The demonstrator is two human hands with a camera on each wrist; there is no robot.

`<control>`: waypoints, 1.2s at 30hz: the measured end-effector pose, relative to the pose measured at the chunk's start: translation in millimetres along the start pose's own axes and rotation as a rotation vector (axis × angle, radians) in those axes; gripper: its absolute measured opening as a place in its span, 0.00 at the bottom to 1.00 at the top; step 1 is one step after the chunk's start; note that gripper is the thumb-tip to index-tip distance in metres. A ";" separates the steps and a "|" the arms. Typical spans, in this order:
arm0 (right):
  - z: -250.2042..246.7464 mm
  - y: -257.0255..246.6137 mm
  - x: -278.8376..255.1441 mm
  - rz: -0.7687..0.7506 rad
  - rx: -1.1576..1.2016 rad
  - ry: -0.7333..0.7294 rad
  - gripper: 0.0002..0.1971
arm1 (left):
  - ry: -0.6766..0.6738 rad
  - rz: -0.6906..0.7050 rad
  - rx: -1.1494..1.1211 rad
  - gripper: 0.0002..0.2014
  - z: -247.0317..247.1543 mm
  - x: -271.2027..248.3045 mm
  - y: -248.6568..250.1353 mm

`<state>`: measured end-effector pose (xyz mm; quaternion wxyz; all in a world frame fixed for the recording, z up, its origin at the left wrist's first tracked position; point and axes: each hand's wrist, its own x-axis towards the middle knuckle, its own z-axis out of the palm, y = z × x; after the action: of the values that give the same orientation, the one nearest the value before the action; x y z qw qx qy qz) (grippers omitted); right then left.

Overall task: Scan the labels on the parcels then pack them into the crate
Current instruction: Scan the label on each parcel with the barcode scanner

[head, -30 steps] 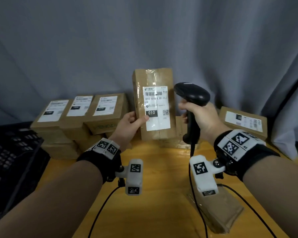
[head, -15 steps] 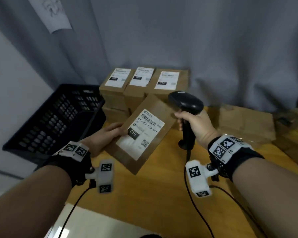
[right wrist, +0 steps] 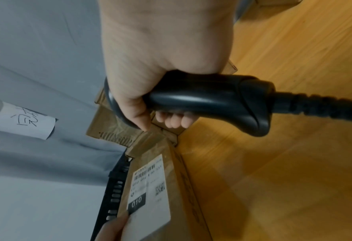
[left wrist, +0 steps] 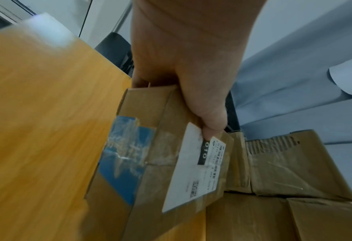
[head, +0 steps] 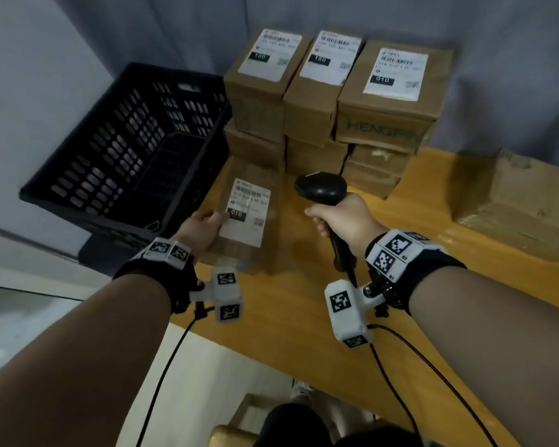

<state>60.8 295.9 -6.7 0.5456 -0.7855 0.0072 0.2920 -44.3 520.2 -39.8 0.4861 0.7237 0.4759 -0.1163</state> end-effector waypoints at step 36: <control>-356.2 173.2 -202.0 0.340 0.106 0.388 0.10 | -0.527 0.366 0.441 0.30 359.9 -254.9 77.2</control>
<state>-3.3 -143.1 23.3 0.5175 -0.7846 0.2588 0.2227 -9.0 74.7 -13.3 0.4373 0.8291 0.1614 -0.3089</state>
